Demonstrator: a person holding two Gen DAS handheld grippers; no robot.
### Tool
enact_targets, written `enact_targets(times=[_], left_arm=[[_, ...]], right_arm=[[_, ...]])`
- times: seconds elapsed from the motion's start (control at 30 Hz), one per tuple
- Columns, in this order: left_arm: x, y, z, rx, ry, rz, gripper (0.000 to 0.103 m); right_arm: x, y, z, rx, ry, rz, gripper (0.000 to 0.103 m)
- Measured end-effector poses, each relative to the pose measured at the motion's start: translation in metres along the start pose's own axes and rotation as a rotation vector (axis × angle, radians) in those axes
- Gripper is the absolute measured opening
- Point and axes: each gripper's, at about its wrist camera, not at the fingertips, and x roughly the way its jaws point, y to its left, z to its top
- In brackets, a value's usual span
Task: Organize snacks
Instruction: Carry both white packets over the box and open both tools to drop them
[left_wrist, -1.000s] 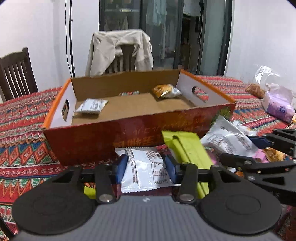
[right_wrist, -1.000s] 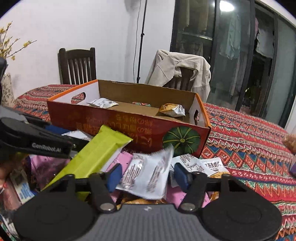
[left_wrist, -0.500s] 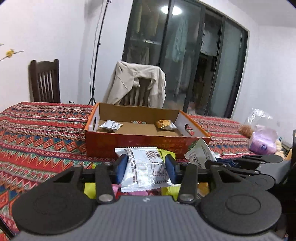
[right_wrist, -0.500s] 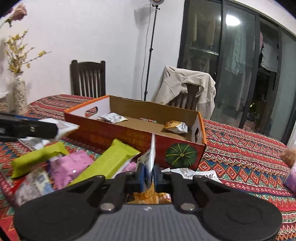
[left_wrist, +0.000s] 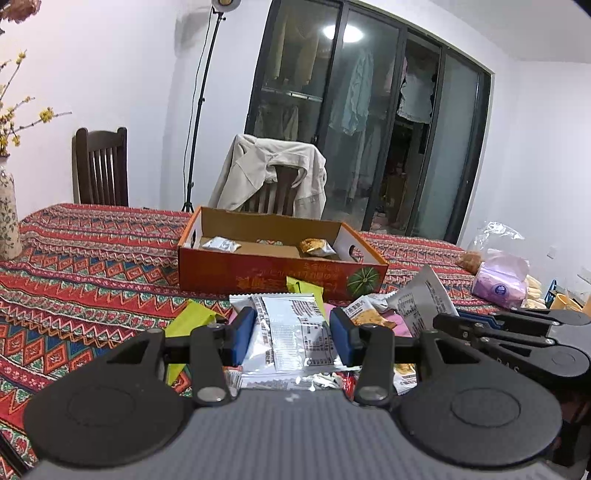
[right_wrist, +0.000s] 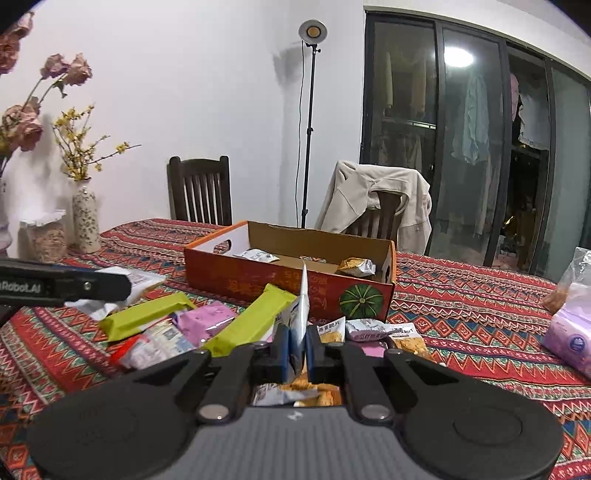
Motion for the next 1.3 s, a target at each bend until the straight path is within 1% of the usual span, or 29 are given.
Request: enact_targets(times=[0.17,0.27,0.37,0.43,0.5,0.57,0.6,0.67,0.8,0.93,1.0,1.07,1.1,1.13,1.17,1.3], left_arm=[[0.003,0.004,0.009,-0.005,-0.011,-0.013,0.046],[0.019,0.013,0.03,-0.005,-0.015,-0.045,0.046],[0.052,0.022,0.059,0.027,-0.018,-0.04,0.046],[0.082,0.027,0.081,0.051,-0.015,-0.029,0.046],[0.121,0.036,0.105,0.043,0.009,-0.028,0.046],[0.161,0.045,0.125,0.035,0.043,-0.035,0.046],[0.186,0.049,0.133,0.031,0.059,-0.032,0.046],[0.233,0.055,0.145,0.048,0.106,-0.033,0.046],[0.323,0.068,0.151,0.016,0.239,0.03,0.046],[0.375,0.074,0.147,-0.006,0.316,0.048,0.046],[0.392,0.073,0.145,-0.008,0.339,0.062,0.047],[0.402,0.075,0.144,-0.002,0.353,0.062,0.052],[0.404,0.076,0.145,-0.002,0.356,0.056,0.058],[0.404,0.077,0.145,-0.002,0.355,0.049,0.064],[0.404,0.078,0.146,-0.002,0.35,0.044,0.067],[0.396,0.078,0.154,-0.004,0.333,0.04,0.071]], right_arm=[[-0.008,-0.001,0.001,0.006,-0.017,0.002,0.009],[-0.003,-0.006,0.009,0.014,-0.021,0.031,0.009],[0.009,-0.012,0.028,-0.005,-0.045,0.048,0.009],[0.023,-0.018,0.046,-0.028,-0.067,0.052,0.009],[0.046,-0.026,0.07,-0.043,-0.078,0.068,0.009],[0.082,-0.038,0.097,-0.037,-0.067,0.078,0.009],[0.1,-0.044,0.106,-0.029,-0.051,0.083,0.009],[0.148,-0.058,0.127,0.014,-0.001,0.101,0.009],[0.249,-0.082,0.15,0.107,0.144,0.115,0.009],[0.337,-0.101,0.153,0.212,0.293,0.108,0.009],[0.364,-0.105,0.147,0.241,0.343,0.094,0.009],[0.385,-0.106,0.142,0.258,0.384,0.081,0.009],[0.392,-0.104,0.14,0.26,0.399,0.081,0.011],[0.398,-0.103,0.138,0.26,0.414,0.078,0.015],[0.4,-0.101,0.137,0.257,0.421,0.069,0.019],[0.402,-0.092,0.136,0.209,0.423,0.059,0.028]])
